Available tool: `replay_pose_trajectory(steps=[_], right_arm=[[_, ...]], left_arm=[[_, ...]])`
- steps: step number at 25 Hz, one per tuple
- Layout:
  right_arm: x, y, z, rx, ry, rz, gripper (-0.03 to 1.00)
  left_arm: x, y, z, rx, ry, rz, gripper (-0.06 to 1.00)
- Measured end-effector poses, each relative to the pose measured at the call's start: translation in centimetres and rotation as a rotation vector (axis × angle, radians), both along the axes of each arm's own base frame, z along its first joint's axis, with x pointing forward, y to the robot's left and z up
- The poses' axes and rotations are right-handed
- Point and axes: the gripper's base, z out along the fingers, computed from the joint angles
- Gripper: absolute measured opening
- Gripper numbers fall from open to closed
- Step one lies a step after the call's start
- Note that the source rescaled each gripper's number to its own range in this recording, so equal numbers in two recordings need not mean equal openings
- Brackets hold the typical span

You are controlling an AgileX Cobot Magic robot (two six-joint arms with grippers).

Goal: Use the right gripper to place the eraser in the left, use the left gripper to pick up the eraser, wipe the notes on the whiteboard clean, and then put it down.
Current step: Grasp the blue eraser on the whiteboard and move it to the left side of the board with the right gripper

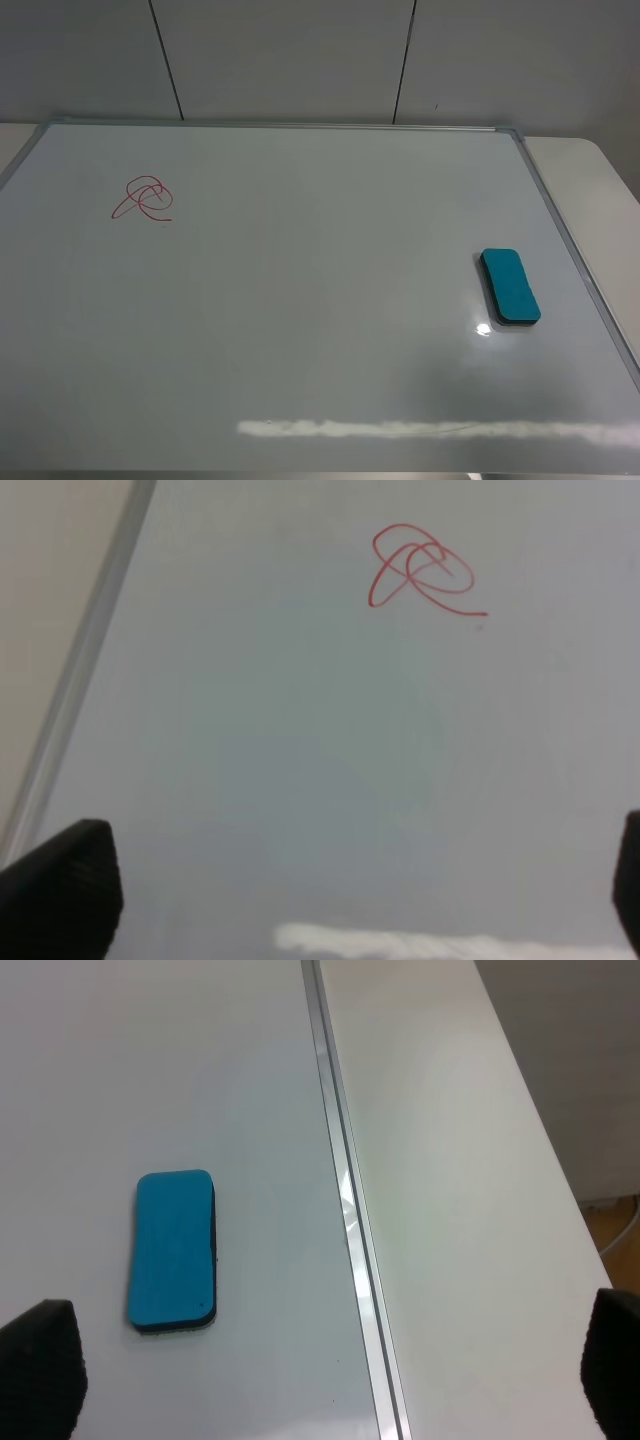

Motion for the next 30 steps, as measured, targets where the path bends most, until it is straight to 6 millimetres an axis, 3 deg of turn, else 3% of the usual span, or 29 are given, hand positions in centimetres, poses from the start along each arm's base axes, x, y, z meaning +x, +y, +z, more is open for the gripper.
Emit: replay_pose_trajectory(steps=[13,17,23,30], right_arm=[[0.0,0.0,0.0,0.026,-0.002,-0.009,1.00],[0.7,0.1,1.1,0.054,0.004,-0.017,1.00],[4.2,0.0,3.6,0.054,0.099,-0.020,1.00],[10.6,-0.2,4.3,0.053,0.269,-0.027,0.97]], left_arm=[[0.0,0.0,0.0,0.000,0.000,0.000,1.00],[0.0,0.0,0.0,0.000,0.000,0.000,1.00],[0.0,0.0,0.0,0.000,0.000,0.000,1.00],[0.0,0.0,0.0,0.000,-0.001,0.000,1.00]])
